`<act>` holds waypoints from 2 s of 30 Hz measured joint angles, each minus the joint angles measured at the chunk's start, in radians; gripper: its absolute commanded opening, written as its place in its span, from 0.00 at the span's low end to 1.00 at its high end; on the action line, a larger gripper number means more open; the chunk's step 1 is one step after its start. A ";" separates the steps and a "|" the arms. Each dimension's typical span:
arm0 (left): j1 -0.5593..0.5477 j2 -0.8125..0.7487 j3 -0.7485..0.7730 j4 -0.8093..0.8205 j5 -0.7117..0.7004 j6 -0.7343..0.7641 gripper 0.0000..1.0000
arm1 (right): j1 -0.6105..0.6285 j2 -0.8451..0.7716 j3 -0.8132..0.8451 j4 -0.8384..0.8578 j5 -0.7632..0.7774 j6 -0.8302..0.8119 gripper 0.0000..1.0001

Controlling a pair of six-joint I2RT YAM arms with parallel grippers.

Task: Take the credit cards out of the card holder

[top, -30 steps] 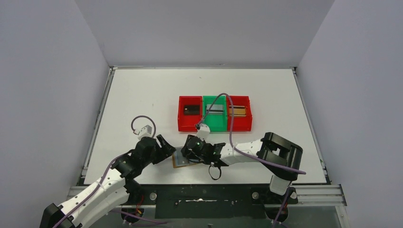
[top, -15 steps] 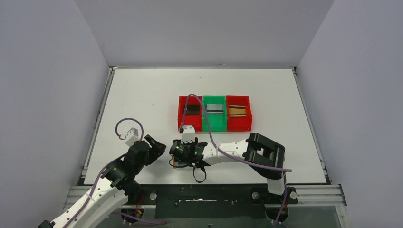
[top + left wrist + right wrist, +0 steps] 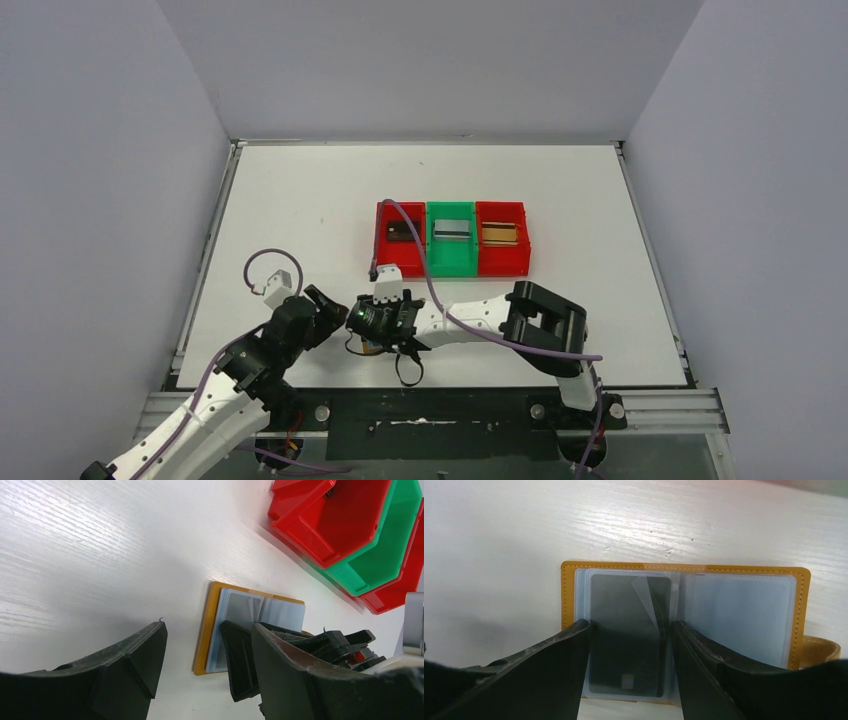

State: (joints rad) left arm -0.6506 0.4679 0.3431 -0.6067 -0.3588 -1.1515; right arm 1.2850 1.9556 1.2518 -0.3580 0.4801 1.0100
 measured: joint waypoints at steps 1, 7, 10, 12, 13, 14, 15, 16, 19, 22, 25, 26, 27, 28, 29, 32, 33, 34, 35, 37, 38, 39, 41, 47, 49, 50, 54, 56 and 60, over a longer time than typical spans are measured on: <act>0.000 0.002 0.000 0.000 0.000 0.000 0.62 | 0.002 0.005 0.009 -0.007 0.004 0.001 0.52; 0.000 0.007 0.000 0.000 0.000 0.000 0.62 | 0.006 0.015 0.025 -0.033 0.042 0.023 0.37; 0.000 0.008 0.000 0.001 0.000 0.000 0.62 | 0.006 0.014 0.018 -0.031 0.052 0.027 0.31; 0.000 0.010 0.000 0.001 0.000 0.000 0.62 | 0.006 0.011 0.008 -0.018 0.056 0.027 0.26; 0.000 0.012 0.000 0.002 0.000 0.000 0.62 | 0.006 0.006 -0.001 -0.010 0.057 0.026 0.22; 0.000 0.014 0.000 0.003 0.001 0.000 0.62 | 0.005 -0.001 -0.014 0.001 0.056 0.026 0.19; 0.000 0.017 0.000 0.005 0.003 0.000 0.62 | 0.003 -0.008 -0.028 0.016 0.056 0.026 0.16; 0.000 0.019 0.000 0.006 0.005 0.001 0.62 | 0.001 -0.016 -0.045 0.032 0.054 0.026 0.15; 0.000 0.027 0.000 0.015 0.013 0.003 0.62 | -0.013 -0.042 -0.092 0.082 0.037 0.026 0.04; 0.000 0.036 0.000 0.021 0.021 0.005 0.62 | -0.029 -0.064 -0.128 0.121 0.008 0.026 0.00; 0.000 0.044 0.000 0.026 0.026 0.009 0.62 | -0.043 -0.081 -0.158 0.157 -0.021 0.026 0.00; 0.000 0.046 0.000 0.028 0.026 0.010 0.62 | -0.048 -0.087 -0.169 0.172 -0.032 0.026 0.00; 0.000 0.048 0.000 0.028 0.028 0.011 0.62 | -0.053 -0.095 -0.183 0.192 -0.044 0.027 0.00; 0.000 0.050 0.000 0.028 0.031 0.012 0.62 | -0.057 -0.104 -0.200 0.212 -0.056 0.029 0.00; 0.000 0.051 0.000 0.030 0.034 0.014 0.62 | -0.064 -0.117 -0.222 0.236 -0.071 0.031 0.00; 0.000 0.055 0.000 0.036 0.042 0.021 0.62 | -0.085 -0.161 -0.299 0.311 -0.120 0.040 0.00; 0.000 0.055 0.000 0.036 0.044 0.023 0.62 | -0.093 -0.176 -0.324 0.335 -0.135 0.044 0.00; 0.001 0.056 0.000 0.036 0.046 0.028 0.62 | -0.104 -0.195 -0.358 0.371 -0.159 0.050 0.00; 0.001 0.058 0.000 0.036 0.048 0.031 0.62 | -0.116 -0.213 -0.394 0.409 -0.183 0.055 0.00; 0.003 0.059 0.000 0.038 0.050 0.034 0.62 | -0.144 -0.242 -0.466 0.496 -0.232 0.077 0.00; 0.003 0.060 0.000 0.040 0.050 0.036 0.62 | -0.158 -0.252 -0.498 0.543 -0.256 0.090 0.00; 0.003 0.060 0.000 0.043 0.052 0.038 0.62 | -0.168 -0.258 -0.525 0.584 -0.277 0.103 0.00; 0.005 0.061 0.000 0.053 0.061 0.046 0.62 | -0.185 -0.260 -0.556 0.643 -0.307 0.125 0.00; 0.005 0.091 -0.004 0.169 0.157 0.108 0.62 | -0.194 -0.251 -0.581 0.712 -0.343 0.166 0.00; 0.005 0.112 -0.013 0.230 0.208 0.123 0.62 | -0.194 -0.243 -0.583 0.728 -0.349 0.180 0.00; 0.005 0.126 -0.020 0.263 0.233 0.128 0.62 | -0.195 -0.241 -0.586 0.738 -0.351 0.184 0.00; 0.005 0.201 -0.053 0.379 0.325 0.142 0.62 | -0.198 -0.241 -0.605 0.769 -0.355 0.206 0.00; 0.005 0.246 -0.069 0.423 0.361 0.143 0.62 | -0.199 -0.241 -0.612 0.779 -0.355 0.213 0.00; 0.006 0.311 -0.098 0.504 0.425 0.143 0.62 | -0.199 -0.241 -0.629 0.806 -0.354 0.229 0.00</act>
State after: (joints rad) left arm -0.6441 0.7788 0.2455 -0.1028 0.0658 -1.0088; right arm 1.0859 1.7145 0.6228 0.4477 0.1257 1.2392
